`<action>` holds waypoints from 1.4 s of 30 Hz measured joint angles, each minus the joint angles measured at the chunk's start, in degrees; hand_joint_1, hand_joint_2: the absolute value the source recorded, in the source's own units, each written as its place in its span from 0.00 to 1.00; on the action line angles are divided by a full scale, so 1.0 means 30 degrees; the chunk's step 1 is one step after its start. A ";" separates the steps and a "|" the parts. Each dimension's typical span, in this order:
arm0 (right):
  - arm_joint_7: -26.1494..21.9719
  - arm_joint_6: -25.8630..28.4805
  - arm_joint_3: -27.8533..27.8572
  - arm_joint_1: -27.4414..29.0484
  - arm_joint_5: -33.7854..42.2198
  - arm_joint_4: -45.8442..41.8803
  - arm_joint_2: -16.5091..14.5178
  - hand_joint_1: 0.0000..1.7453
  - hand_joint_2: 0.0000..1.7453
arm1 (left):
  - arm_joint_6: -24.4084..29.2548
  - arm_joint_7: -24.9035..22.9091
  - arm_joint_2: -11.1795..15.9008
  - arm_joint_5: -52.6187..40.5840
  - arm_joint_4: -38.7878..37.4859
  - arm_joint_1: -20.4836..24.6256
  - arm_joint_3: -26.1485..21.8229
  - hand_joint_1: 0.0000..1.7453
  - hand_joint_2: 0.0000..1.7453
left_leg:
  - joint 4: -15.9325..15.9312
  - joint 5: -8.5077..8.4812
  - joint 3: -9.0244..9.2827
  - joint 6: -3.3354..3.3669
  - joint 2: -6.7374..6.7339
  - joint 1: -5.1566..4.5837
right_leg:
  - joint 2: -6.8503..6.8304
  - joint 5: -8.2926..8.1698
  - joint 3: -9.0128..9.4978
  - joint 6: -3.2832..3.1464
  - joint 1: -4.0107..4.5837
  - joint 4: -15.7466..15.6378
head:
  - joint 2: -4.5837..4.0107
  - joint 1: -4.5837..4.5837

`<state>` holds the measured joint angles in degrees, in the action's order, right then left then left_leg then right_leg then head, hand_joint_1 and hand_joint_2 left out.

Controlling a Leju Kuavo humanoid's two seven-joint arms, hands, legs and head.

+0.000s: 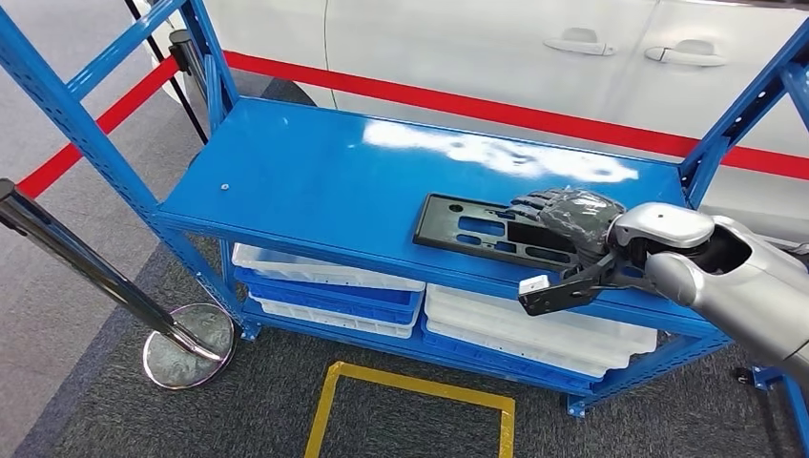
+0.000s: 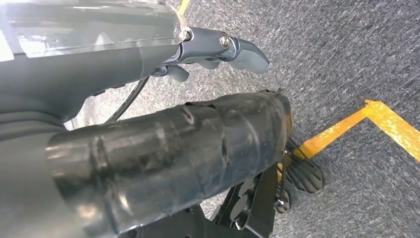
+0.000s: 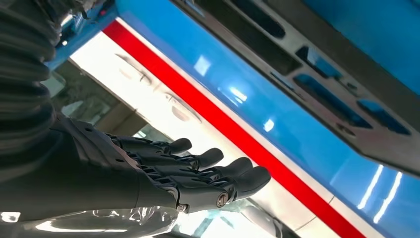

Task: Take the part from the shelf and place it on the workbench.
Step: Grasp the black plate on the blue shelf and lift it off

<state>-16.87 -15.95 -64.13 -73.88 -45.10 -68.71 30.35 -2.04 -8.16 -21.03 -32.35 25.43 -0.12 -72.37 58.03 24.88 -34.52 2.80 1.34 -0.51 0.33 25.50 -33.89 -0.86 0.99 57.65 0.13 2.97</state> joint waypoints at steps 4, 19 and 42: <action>0.0168 -0.0018 -0.0357 0.0178 0.0736 -0.1164 0.0694 0.00 1.00 | 0.0048 0.0055 0.0000 -0.0020 -0.0004 -0.0005 0.0004 0.00 0.00 | -0.0002 0.0002 0.0001 -0.0001 -0.0007 0.0001 | 0.0004 0.0002 0.0000 0.0001 0.0002 0.0000 | 0.0000 0.0000; 0.0596 0.1543 -0.1006 0.2638 0.0362 -0.1446 -0.0226 0.00 1.00 | -0.0661 0.0000 0.0002 -0.0590 0.0004 -0.0019 0.0097 0.00 0.00 | -0.0008 0.0000 0.0019 -0.0003 0.0005 0.0008 | -0.0004 0.0005 0.0028 0.0000 0.0011 0.0007 | 0.0000 0.0000; 0.0707 0.1885 -0.1274 0.3054 -0.0173 0.1012 -0.3151 0.00 1.00 | -0.1062 -0.0674 0.0007 -0.1536 0.0004 -0.0004 -0.0131 0.00 0.00 | -0.0013 -0.0001 0.0021 -0.0006 0.0001 0.0009 | -0.0001 0.0008 0.0032 -0.0004 0.0013 0.0014 | 0.0000 0.0000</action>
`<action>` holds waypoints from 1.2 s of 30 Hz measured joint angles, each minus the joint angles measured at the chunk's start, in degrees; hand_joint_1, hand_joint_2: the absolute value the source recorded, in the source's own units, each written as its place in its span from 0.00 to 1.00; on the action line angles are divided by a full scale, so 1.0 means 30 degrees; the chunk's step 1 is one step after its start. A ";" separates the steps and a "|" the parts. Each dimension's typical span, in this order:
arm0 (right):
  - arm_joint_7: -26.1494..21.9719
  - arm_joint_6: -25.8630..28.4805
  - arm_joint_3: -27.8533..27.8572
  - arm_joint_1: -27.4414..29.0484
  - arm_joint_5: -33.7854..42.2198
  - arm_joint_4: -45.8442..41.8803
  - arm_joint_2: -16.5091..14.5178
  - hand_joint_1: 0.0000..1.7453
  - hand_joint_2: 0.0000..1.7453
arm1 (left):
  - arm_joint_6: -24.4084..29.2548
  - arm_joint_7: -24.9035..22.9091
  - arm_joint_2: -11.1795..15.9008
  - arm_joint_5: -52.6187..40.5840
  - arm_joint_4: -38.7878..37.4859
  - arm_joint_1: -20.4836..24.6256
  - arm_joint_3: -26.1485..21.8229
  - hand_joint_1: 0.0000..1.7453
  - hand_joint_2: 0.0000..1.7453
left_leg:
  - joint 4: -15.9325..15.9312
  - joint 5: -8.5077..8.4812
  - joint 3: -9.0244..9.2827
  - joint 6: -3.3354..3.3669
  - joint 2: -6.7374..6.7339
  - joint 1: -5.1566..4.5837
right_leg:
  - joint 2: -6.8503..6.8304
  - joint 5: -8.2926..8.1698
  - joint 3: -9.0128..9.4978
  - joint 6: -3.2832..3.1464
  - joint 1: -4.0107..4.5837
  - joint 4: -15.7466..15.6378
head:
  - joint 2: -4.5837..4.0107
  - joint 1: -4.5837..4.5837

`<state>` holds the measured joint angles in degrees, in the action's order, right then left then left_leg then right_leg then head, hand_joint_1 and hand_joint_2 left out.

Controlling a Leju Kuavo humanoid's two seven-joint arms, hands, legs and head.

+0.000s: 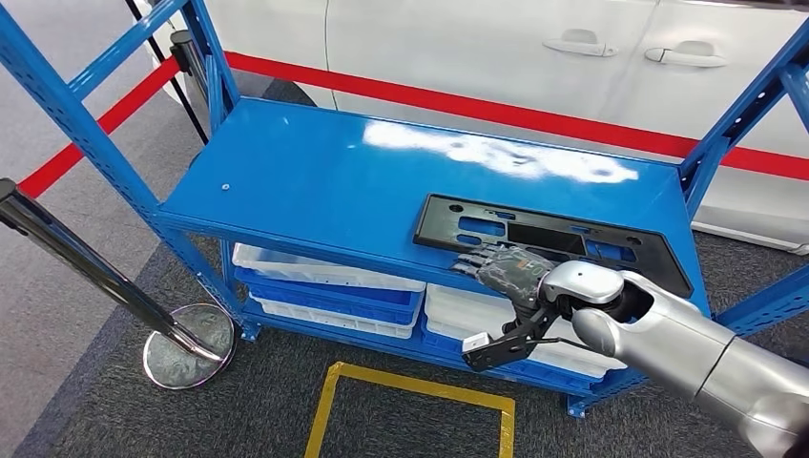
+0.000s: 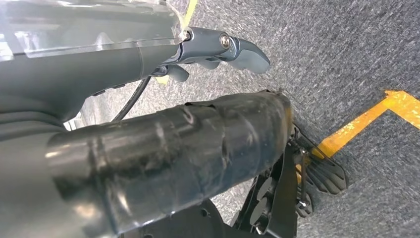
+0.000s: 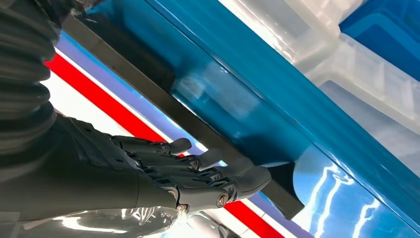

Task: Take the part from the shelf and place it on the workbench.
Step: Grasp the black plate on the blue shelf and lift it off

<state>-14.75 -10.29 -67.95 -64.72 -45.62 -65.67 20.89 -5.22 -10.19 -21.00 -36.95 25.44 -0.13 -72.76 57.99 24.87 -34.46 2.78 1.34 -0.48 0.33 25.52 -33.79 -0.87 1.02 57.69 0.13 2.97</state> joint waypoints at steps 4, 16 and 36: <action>0.0452 -0.0035 -0.0002 -0.0155 -0.0428 0.0426 -0.0827 0.00 1.00 | 0.0000 -0.0073 0.0000 -0.0308 0.0000 -0.0006 -0.0022 0.00 0.00 | 0.0000 0.0000 0.0002 -0.0001 -0.0005 0.0000 | 0.0003 0.0000 -0.0002 -0.0001 -0.0001 0.0002 | 0.0000 0.0000; 0.1188 -0.0088 0.0343 -0.1538 -0.0960 0.2358 -0.2762 0.00 1.00 | 0.0057 -0.0206 0.0000 -0.0543 -0.0002 0.0002 -0.0029 0.00 0.00 | 0.0003 -0.0004 0.0003 -0.0002 -0.0003 -0.0001 | 0.0002 -0.0001 -0.0002 -0.0001 -0.0003 0.0007 | 0.0000 0.0000; 0.1752 -0.1676 0.1251 -0.4092 -0.2126 0.4082 -0.4269 0.00 1.00 | 0.0645 -0.0300 -0.0007 -0.0377 -0.0024 0.0000 0.0271 0.00 0.00 | 0.0006 -0.0003 0.0003 -0.0002 -0.0001 -0.0002 | 0.0000 0.0003 -0.0001 -0.0005 -0.0004 0.0006 | 0.0000 0.0000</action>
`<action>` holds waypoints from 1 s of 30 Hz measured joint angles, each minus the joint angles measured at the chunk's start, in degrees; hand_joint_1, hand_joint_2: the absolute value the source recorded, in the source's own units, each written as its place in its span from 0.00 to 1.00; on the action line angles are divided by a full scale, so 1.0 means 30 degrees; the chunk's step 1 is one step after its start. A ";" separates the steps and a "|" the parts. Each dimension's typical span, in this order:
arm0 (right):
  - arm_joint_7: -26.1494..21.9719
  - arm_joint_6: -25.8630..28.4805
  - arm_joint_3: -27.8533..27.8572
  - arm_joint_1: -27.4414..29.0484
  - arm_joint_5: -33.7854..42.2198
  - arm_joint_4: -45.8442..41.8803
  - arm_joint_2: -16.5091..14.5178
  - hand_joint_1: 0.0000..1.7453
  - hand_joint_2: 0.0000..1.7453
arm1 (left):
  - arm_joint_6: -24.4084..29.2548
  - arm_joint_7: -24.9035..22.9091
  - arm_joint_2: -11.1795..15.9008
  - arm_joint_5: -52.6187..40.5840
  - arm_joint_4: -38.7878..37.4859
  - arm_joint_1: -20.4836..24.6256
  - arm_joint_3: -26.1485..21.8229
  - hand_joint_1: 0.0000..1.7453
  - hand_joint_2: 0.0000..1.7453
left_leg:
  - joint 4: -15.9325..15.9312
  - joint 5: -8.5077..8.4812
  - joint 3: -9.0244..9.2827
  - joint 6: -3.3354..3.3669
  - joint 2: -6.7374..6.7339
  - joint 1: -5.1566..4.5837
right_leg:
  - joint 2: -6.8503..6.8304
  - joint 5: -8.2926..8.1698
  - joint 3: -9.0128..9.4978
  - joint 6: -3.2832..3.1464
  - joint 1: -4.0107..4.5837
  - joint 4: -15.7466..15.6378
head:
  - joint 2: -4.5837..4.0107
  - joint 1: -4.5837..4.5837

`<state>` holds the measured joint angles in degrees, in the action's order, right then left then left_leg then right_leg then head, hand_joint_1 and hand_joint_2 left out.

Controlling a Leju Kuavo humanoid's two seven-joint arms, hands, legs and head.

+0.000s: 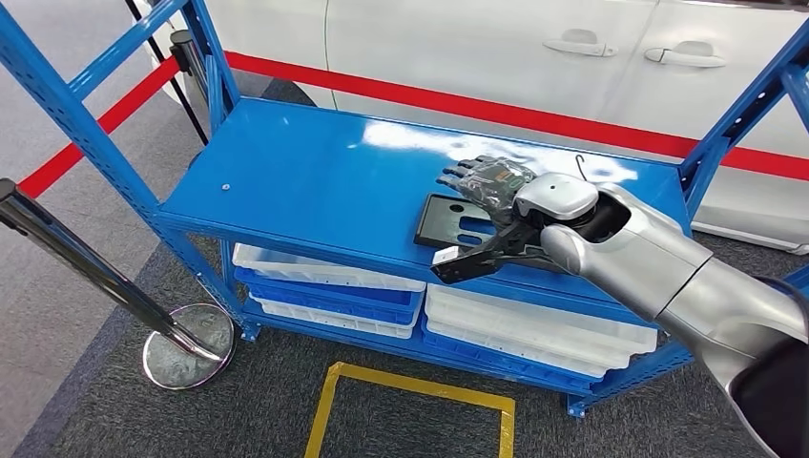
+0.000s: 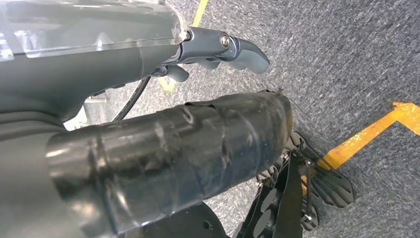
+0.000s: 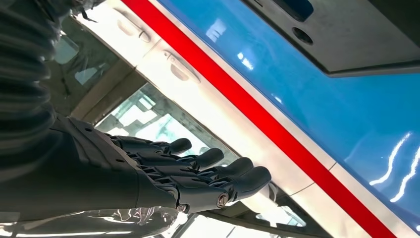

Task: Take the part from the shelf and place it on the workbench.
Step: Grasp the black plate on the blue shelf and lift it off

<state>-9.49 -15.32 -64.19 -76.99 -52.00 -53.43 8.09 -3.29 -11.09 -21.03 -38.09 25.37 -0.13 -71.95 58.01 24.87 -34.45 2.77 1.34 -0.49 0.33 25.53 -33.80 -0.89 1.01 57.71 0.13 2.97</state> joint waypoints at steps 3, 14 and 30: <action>0.0013 0.0000 0.0000 -0.0006 -0.0007 0.0042 -0.0078 0.00 1.00 | 0.0004 0.0002 0.0000 0.0011 -0.0004 -0.0004 0.0031 0.00 0.00 | 0.0001 0.0000 0.0000 0.0000 0.0002 0.0000 | -0.0002 0.0000 0.0000 0.0000 -0.0001 0.0000 | 0.0000 0.0000; 0.0016 0.0000 0.0002 -0.0016 0.0020 0.0164 -0.0182 0.00 1.00 | 0.0062 0.0002 0.0000 0.0089 -0.0006 -0.0007 0.0069 0.00 0.00 | -0.0001 0.0000 0.0001 0.0000 0.0000 0.0001 | 0.0000 0.0001 -0.0003 -0.0001 0.0001 0.0000 | 0.0000 0.0000; -0.0274 0.0385 0.0005 0.0458 0.0627 0.3443 -0.1037 0.00 1.00 | 0.0193 -0.0073 0.0000 0.1605 -0.0006 -0.0098 0.0865 0.00 0.00 | 0.0000 0.0000 0.0000 0.0000 0.0003 0.0000 | -0.0002 0.0000 -0.0002 0.0000 -0.0001 0.0000 | 0.0000 0.0002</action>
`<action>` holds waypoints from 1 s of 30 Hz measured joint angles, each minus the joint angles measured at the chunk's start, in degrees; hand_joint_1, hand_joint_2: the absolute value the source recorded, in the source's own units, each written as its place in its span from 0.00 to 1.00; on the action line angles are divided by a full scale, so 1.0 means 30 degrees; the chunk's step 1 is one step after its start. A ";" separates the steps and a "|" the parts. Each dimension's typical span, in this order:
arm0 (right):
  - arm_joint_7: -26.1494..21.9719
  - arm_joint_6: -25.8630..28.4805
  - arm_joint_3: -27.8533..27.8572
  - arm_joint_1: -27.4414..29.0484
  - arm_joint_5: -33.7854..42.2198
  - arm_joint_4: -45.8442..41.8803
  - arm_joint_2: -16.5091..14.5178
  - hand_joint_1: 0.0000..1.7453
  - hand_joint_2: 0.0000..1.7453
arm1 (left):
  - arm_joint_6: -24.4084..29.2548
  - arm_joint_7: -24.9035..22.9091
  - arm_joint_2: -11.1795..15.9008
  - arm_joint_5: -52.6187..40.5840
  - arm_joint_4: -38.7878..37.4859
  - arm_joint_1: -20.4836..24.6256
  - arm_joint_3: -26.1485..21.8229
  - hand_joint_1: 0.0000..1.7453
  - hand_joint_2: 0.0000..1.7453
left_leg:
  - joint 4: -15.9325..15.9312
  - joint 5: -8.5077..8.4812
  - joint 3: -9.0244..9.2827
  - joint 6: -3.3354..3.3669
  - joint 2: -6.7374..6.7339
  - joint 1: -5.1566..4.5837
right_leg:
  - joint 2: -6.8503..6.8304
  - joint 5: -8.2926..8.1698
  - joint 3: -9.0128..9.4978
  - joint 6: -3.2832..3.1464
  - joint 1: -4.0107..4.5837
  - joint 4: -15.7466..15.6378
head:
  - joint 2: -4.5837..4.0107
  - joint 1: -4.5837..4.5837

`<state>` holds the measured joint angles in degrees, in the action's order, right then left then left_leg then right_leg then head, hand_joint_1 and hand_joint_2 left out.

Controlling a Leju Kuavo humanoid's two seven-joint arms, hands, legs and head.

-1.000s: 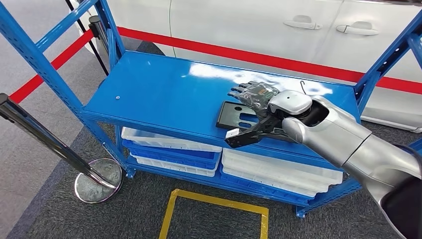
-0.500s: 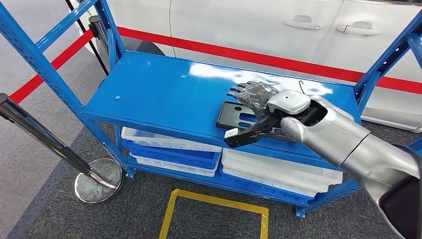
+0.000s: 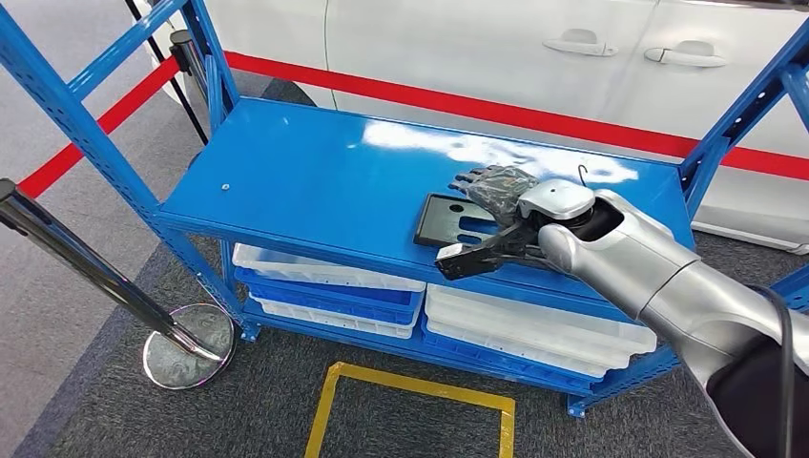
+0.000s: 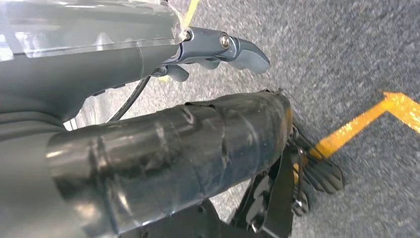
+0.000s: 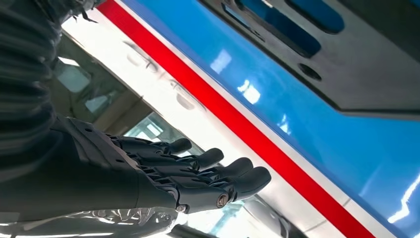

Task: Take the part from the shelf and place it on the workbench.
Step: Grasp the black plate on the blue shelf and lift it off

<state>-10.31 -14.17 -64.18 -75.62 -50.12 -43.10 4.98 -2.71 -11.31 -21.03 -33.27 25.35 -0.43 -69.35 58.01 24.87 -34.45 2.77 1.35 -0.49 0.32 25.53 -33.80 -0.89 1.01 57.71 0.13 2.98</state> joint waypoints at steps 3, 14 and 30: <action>-0.0418 0.0253 0.0000 -0.0021 -0.0022 0.1259 -0.0389 0.00 1.00 | -0.0051 -0.0069 0.0000 0.0288 0.0000 -0.0015 0.0141 0.00 0.00 | -0.0001 0.0000 0.0000 0.0000 0.0002 0.0001 | -0.0002 0.0000 0.0001 0.0000 0.0001 0.0001 | 0.0000 0.0000; -0.0679 0.0229 -0.0029 -0.0043 -0.0064 0.2690 -0.1036 0.00 1.00 | -0.0027 -0.0297 0.0007 0.1062 0.0000 -0.0096 0.0375 0.00 0.00 | -0.0003 0.0000 -0.0001 -0.0001 -0.0001 0.0001 | 0.0001 0.0001 -0.0004 -0.0001 0.0002 0.0002 | 0.0000 0.0000; -0.0513 -0.0391 -0.0208 -0.0452 -0.0299 0.3296 -0.1118 0.00 1.00 | 0.0683 -0.0552 0.0058 0.2424 0.0015 -0.0344 0.1529 0.00 0.00 | 0.0001 0.0000 0.0001 -0.0001 -0.0006 0.0000 | 0.0005 0.0001 -0.0007 -0.0001 0.0000 0.0001 | 0.0000 -0.0002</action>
<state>-11.85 -15.34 -64.80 -76.98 -51.01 -33.21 1.62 -0.66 -12.96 -20.85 -26.00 25.40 -1.46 -64.77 58.01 24.87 -34.45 2.77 1.33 -0.49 0.34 25.53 -33.82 -0.89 1.01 57.71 0.13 2.97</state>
